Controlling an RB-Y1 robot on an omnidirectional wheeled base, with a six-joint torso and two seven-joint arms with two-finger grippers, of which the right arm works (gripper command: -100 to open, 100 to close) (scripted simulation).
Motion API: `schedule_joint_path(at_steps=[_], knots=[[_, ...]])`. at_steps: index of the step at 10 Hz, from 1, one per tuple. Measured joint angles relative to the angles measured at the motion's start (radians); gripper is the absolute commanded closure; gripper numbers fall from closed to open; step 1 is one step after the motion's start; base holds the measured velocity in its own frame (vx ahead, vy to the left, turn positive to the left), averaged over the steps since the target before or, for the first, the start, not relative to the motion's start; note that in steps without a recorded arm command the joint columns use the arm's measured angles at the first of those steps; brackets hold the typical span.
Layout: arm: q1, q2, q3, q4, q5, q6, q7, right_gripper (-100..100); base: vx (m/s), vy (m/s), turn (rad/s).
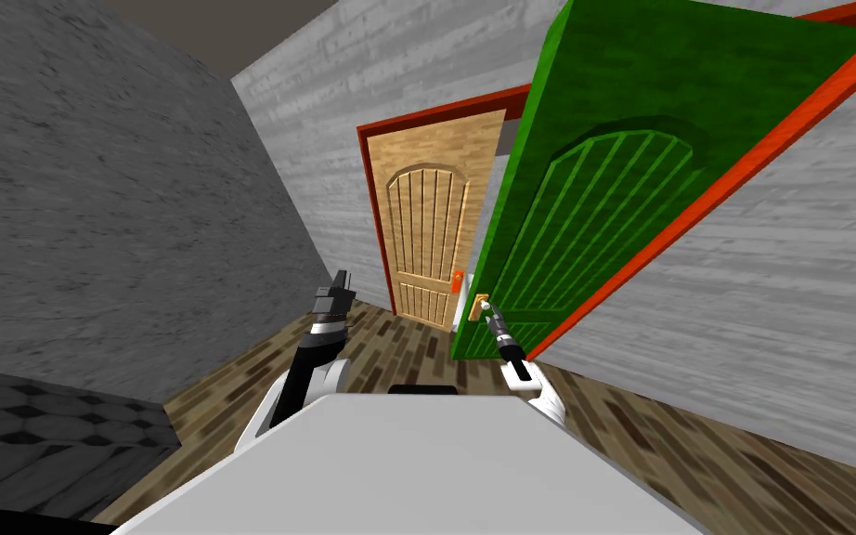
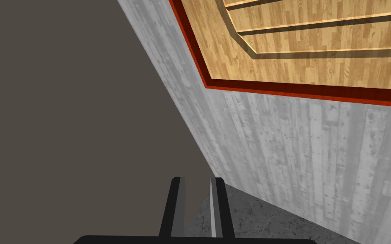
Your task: Pull the door open
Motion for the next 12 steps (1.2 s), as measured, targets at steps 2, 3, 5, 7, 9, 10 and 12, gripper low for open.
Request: schedule_joint_path(at_steps=[2,3,5,7,9,10,12], knots=[[-0.009,0.004,-0.004,0.008,-0.003,-0.003,0.009,-100,0.183,-0.035,0.017],[-0.013,0.005,-0.006,0.010,-0.004,-0.003,0.013,-100,0.092,-0.017,0.008],[-0.016,0.005,-0.007,0.008,-0.005,-0.005,0.013,100,-0.017,0.003,0.001],[-0.016,0.003,-0.008,0.010,-0.004,-0.003,0.014,100,-0.023,0.001,0.001],[-0.013,0.004,-0.007,0.012,-0.004,-0.002,0.014,100,-0.008,0.001,-0.005],[-0.012,0.004,-0.007,0.012,-0.004,-0.001,0.014,100,-0.080,-0.062,0.159],[-0.002,-0.018,0.003,0.006,0.000,-0.018,-0.009,100,-0.181,-0.132,0.171]])
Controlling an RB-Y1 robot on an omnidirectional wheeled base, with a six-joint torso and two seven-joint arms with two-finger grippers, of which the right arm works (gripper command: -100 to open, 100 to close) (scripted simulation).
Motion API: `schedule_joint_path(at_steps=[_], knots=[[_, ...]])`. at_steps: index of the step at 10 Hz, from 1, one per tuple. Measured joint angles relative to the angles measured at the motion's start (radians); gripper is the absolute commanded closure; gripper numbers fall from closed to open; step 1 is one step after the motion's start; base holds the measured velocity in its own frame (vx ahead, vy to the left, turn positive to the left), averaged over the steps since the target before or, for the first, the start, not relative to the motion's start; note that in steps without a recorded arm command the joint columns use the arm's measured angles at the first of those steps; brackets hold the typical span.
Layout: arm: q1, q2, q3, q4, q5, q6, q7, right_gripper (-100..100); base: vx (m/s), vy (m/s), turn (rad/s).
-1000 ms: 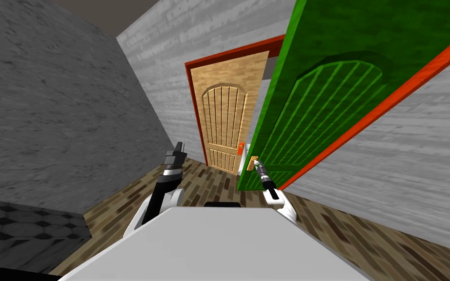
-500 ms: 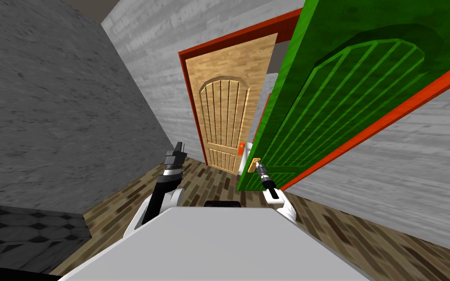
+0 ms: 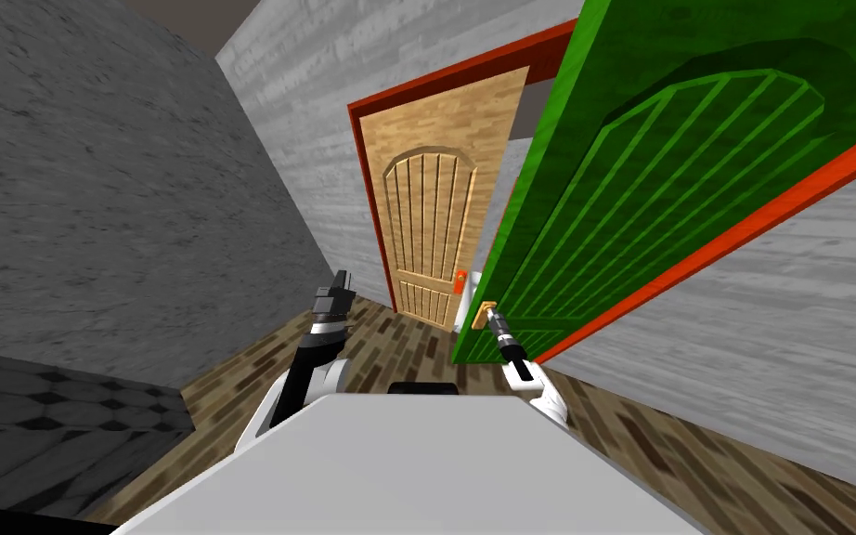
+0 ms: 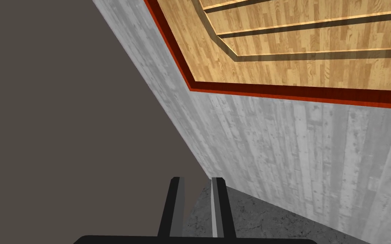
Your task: Pull the door open
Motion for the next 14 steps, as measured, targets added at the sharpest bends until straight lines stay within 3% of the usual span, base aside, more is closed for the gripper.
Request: schedule_joint_path(at_steps=[2,5,9,10,14], knots=[[0.005,-0.019,0.017,0.005,0.006,-0.030,-0.024,100,-0.232,-0.126,0.169],[0.048,-0.064,0.049,-0.010,0.018,-0.065,-0.075,100,-0.224,-0.113,0.160],[0.080,-0.113,0.079,-0.019,0.029,-0.110,-0.132,100,-0.160,-0.084,0.110],[0.082,-0.114,0.081,-0.017,0.030,-0.113,-0.134,100,-0.161,-0.087,0.130],[0.109,-0.149,0.083,-0.018,0.045,-0.178,-0.175,100,-0.218,-0.111,0.139]])
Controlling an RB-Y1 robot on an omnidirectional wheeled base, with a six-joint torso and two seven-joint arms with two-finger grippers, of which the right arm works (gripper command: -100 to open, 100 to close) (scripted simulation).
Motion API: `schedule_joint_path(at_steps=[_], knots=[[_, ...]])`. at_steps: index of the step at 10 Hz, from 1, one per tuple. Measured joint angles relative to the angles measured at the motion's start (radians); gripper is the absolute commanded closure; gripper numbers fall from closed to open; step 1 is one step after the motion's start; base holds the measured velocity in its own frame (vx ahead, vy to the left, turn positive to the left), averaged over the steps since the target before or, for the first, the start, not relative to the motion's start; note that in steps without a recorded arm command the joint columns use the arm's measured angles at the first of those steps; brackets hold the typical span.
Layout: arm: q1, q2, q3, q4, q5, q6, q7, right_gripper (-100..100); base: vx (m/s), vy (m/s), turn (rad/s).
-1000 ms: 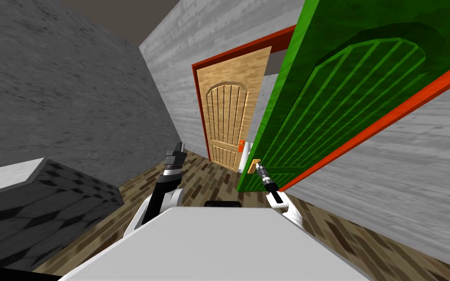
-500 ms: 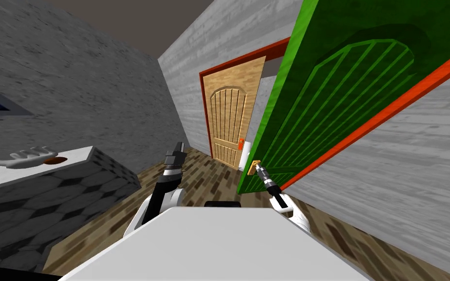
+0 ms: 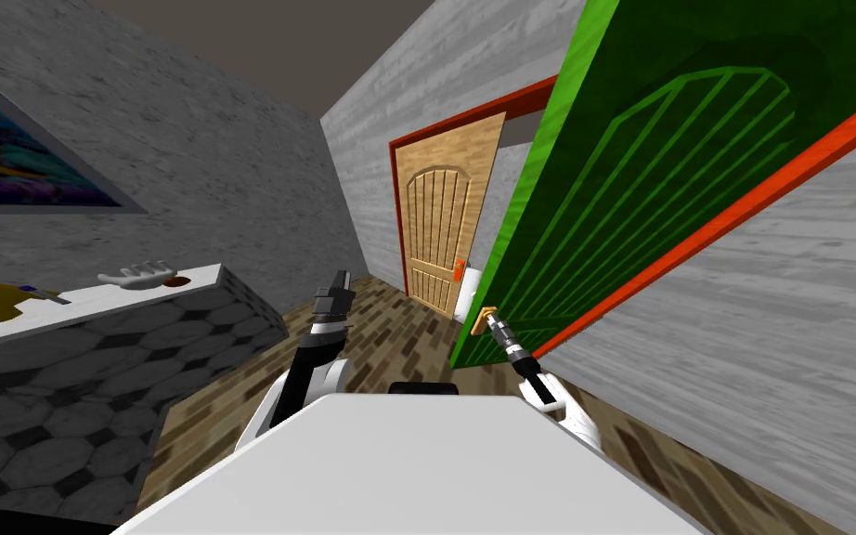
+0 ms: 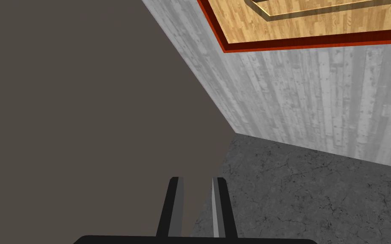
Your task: Pull the door open
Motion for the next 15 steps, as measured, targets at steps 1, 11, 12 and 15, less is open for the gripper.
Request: schedule_joint_path(at_steps=[1,11,12,15], knots=[[0.008,-0.010,0.000,0.004,0.004,-0.019,-0.011,100,-0.206,-0.079,0.108],[0.044,-0.069,-0.003,0.033,0.030,-0.144,-0.074,100,-0.167,-0.088,0.104],[0.045,-0.074,-0.004,0.041,0.032,-0.158,-0.078,100,-0.176,-0.084,0.093],[0.050,-0.091,-0.005,0.056,0.039,-0.194,-0.093,100,-0.182,-0.101,0.114]])
